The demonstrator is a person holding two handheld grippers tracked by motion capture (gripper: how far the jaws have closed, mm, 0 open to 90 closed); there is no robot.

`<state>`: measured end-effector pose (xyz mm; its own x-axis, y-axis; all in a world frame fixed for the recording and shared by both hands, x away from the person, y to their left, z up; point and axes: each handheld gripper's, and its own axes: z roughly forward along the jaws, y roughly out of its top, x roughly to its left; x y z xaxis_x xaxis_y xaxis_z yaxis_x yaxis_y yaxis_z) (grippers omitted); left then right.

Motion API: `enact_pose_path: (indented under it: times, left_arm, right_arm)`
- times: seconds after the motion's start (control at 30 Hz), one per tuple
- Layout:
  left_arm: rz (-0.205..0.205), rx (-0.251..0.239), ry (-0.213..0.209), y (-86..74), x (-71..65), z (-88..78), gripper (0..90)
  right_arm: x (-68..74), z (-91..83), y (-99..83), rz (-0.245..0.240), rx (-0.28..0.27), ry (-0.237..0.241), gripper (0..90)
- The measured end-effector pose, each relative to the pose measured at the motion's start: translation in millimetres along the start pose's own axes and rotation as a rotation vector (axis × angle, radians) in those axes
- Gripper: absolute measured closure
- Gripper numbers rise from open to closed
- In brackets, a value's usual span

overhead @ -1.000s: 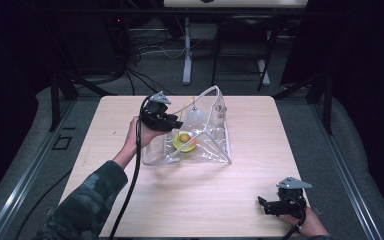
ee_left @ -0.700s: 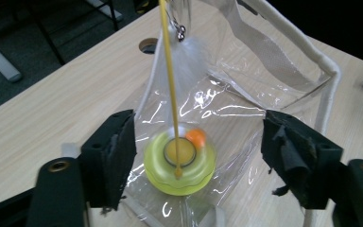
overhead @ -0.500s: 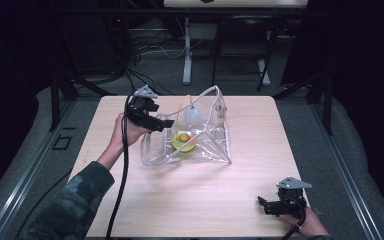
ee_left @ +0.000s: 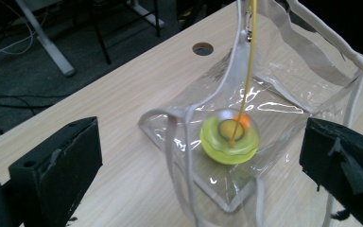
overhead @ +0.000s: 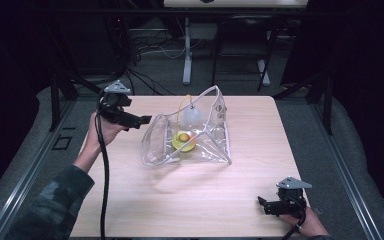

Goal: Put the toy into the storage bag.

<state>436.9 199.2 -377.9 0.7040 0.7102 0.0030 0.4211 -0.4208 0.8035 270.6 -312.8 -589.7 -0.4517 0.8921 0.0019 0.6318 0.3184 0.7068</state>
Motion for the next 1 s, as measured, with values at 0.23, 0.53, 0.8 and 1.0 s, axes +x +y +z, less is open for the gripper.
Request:
enact_pose_path:
  times: [0.23, 0.53, 0.8, 1.0]
  left_arm:
    - [-0.023, 0.0, 0.036, -17.3, 11.5, -16.3, 0.0]
    - [-0.072, 0.016, 0.077, -49.7, 24.2, -25.5, 0.0]
    - [-0.098, 0.038, 0.104, -80.8, 30.3, -28.1, 0.0]
    - [-0.127, 0.048, 0.115, -105.5, 32.4, -25.8, 0.0]
  right_arm:
    - [-0.3, -0.3, 0.2, -0.004, 0.005, 0.0, 0.0]
    - [0.0, 0.0, 0.0, 0.0, 0.0, -0.001, 0.0]
    - [-0.3, -0.2, 0.2, -0.006, 0.003, -0.001, 0.0]
    - [-0.3, -0.6, 0.3, -0.005, 0.007, -0.001, 0.0]
